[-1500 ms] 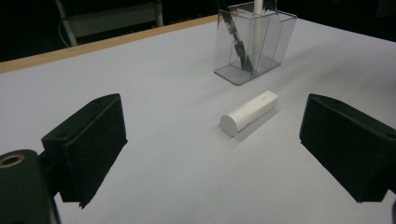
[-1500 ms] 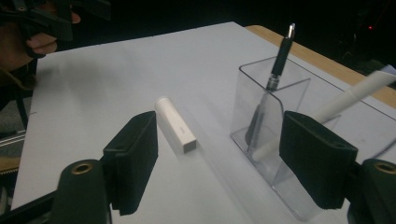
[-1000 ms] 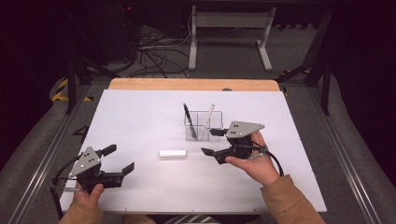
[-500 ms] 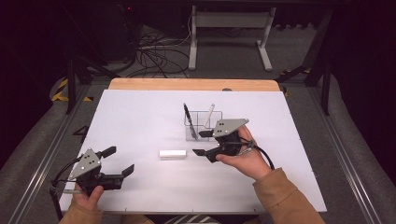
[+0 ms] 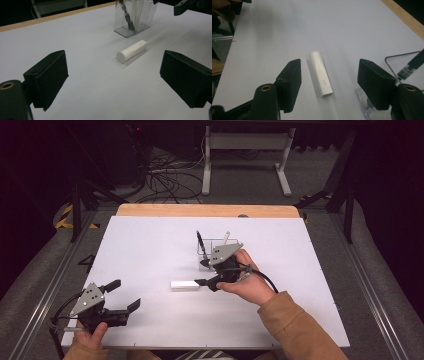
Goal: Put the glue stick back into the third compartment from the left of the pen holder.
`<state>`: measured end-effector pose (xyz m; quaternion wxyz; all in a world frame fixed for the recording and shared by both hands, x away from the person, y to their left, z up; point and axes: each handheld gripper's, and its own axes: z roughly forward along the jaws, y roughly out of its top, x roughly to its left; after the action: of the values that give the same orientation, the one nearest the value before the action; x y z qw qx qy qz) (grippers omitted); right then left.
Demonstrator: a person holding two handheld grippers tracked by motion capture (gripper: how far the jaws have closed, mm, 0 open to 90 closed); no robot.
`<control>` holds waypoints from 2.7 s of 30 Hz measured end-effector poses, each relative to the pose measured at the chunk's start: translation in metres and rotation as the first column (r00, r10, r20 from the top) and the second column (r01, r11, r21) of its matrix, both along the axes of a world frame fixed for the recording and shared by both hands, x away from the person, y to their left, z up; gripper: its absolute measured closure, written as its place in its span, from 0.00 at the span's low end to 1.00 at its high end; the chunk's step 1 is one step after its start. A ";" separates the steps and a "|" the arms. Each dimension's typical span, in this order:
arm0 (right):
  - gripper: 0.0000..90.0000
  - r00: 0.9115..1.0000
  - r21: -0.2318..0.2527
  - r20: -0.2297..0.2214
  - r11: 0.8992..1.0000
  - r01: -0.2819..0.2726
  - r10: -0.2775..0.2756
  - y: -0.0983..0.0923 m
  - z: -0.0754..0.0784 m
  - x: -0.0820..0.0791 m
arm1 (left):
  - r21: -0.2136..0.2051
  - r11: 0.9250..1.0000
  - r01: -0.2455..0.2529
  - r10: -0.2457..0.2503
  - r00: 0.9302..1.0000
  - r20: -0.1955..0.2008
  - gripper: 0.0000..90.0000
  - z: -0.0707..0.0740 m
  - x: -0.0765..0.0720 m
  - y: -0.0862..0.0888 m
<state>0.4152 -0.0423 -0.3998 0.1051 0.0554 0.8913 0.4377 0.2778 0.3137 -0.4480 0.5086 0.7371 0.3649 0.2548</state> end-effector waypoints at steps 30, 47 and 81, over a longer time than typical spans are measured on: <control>0.42 0.997 -0.131 -0.001 0.988 -0.082 0.083 0.054 -0.020 0.015 | 0.005 1.000 0.011 -0.011 1.000 -0.011 0.10 -0.001 0.001 0.000; 0.46 0.995 -0.194 -0.051 0.976 -0.095 0.087 0.067 -0.038 0.024 | 0.005 1.000 0.018 -0.018 1.000 -0.016 0.10 -0.002 0.002 0.000; 0.70 0.988 -0.338 -0.080 0.929 -0.150 0.131 0.089 -0.063 0.032 | 0.000 0.999 0.032 -0.032 0.999 -0.035 0.10 -0.005 0.006 -0.001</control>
<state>0.4472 0.0471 -0.4627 0.0567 -0.0154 0.9581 0.2803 0.2834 0.3131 -0.4530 0.5057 0.7474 0.3619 0.2338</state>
